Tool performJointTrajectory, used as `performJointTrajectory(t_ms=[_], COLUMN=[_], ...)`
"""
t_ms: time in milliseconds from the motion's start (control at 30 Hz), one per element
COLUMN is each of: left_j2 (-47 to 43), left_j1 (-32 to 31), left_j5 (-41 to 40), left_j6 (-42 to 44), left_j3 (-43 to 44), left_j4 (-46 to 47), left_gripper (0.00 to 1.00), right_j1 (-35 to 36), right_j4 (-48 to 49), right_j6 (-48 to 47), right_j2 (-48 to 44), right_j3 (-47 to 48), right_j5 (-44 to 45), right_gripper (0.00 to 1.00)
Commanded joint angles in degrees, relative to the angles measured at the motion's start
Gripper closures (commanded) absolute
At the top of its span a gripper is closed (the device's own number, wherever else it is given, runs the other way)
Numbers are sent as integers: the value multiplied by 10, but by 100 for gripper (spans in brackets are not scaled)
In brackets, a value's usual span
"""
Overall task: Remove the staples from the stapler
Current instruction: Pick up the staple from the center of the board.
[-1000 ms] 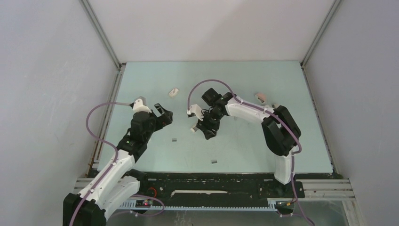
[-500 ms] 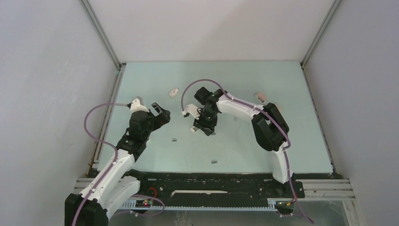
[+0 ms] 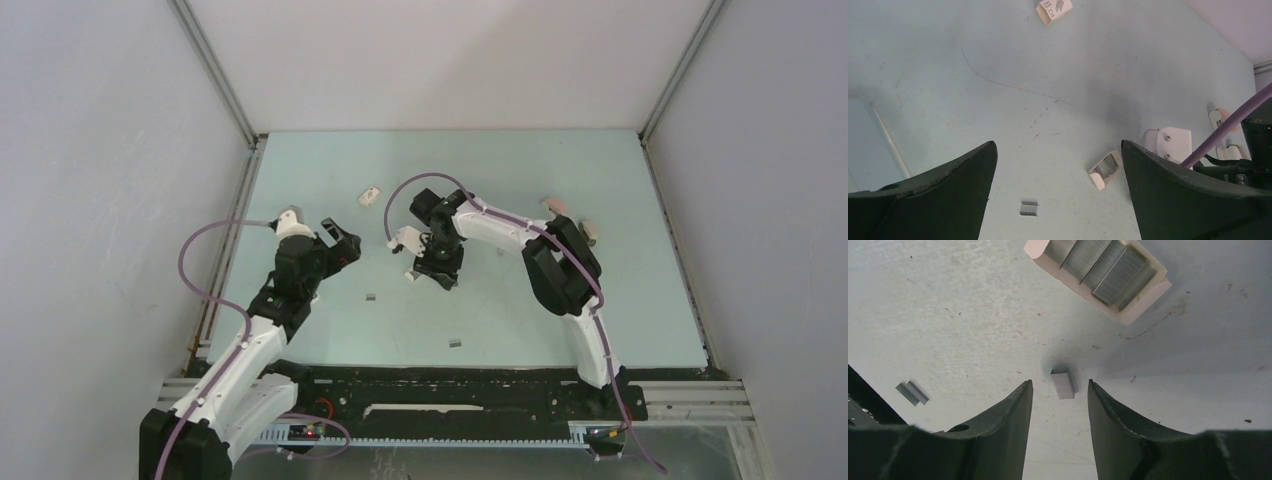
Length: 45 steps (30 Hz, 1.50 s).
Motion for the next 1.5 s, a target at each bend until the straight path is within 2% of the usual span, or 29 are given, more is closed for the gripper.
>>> performJointTrajectory(t_ms=[0,1067,1467], left_j2=[-6,-12,-16], left_j1=[6,14,17], left_j5=[-1,6,8], left_j6=[-8,-17,-18], left_j3=[-19,-25,-28], left_j4=[16,14,14], left_gripper=[0,0,0], right_j1=[8,22,26], right_j4=[-18,18,32], right_j6=[2,0,3], right_j2=[8,23,19], right_j3=[19,-7,-26], right_j5=[11,45,66], right_gripper=[47,59,71])
